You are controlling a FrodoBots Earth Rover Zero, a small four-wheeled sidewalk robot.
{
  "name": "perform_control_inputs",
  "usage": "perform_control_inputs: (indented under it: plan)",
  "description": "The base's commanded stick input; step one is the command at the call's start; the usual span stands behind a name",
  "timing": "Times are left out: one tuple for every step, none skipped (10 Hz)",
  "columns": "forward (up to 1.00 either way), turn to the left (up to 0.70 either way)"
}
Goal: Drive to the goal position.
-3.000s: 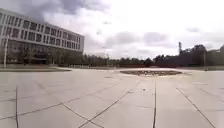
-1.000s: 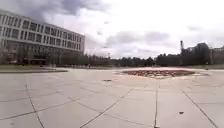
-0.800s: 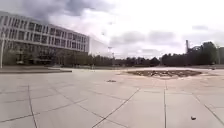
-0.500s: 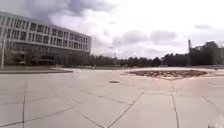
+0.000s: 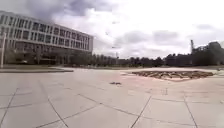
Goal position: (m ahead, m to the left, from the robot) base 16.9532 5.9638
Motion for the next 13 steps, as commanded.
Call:
perform_control_inputs:
  plan:
    - [0.7,0.21]
    - [0.7,0.0]
    - [0.7,0.0]
    - [0.7,0.05]
    - [0.7,0.19]
    - [0.7,0.33]
    - [0.7,0.02]
    - [0.7,0.0]
    - [0.7,0.0]
    - [0.7,0.0]
    - [0.7,0.13]
    - [0.7,0.22]
    - [0.7,0.0]
